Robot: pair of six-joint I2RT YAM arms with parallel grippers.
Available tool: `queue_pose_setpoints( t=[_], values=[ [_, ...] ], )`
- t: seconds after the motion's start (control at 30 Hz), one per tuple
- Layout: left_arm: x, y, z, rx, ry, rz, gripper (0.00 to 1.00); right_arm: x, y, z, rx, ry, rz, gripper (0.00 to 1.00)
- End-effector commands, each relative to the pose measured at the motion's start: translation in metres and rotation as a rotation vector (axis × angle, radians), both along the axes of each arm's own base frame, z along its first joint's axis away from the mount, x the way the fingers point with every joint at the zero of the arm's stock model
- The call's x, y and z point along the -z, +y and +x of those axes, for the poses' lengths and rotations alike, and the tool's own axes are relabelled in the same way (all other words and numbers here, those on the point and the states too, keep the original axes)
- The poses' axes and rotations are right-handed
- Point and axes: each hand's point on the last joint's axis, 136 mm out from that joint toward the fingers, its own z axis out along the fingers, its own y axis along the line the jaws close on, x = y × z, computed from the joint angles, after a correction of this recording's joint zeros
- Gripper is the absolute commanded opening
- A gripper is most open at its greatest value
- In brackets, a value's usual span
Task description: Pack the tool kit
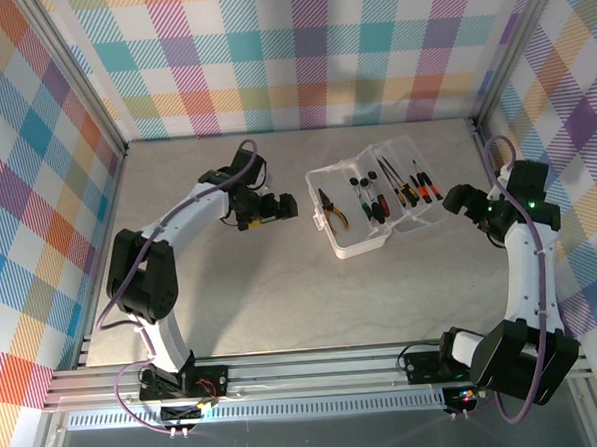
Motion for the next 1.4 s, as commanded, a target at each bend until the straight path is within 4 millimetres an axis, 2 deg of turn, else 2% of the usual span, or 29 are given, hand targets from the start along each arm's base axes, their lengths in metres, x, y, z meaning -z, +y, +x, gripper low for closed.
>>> queue_pose_setpoints(
  t=[0.0, 0.13, 0.4, 0.6, 1.0, 1.23, 1.37],
  values=[
    [0.000, -0.016, 0.016, 0.018, -0.027, -0.025, 1.00, 0.021, 0.009, -0.001, 0.040, 0.014, 0.120, 0.99],
    [0.010, -0.028, 0.022, 0.035, -0.017, -0.030, 1.00, 0.040, 0.010, 0.000, 0.065, 0.041, 0.156, 0.91],
    [0.006, -0.050, 0.030, 0.051, -0.044, -0.093, 1.00, 0.065, -0.004, 0.007, 0.131, 0.088, 0.142, 0.75],
    [0.008, -0.058, 0.041, 0.052, -0.052, -0.109, 1.00, 0.086, -0.012, 0.026, 0.173, 0.108, 0.167, 0.64],
    [0.021, -0.074, 0.060, 0.060, -0.036, -0.135, 1.00, 0.106, -0.021, 0.063, 0.195, 0.101, 0.215, 0.58],
    [0.034, -0.077, 0.062, 0.073, -0.009, -0.127, 1.00, 0.103, -0.013, 0.078, 0.159, 0.075, 0.212, 0.57],
    [0.043, -0.075, 0.060, 0.074, 0.010, -0.112, 1.00, 0.113, -0.006, 0.083, 0.147, 0.110, 0.206, 0.54]
  ],
)
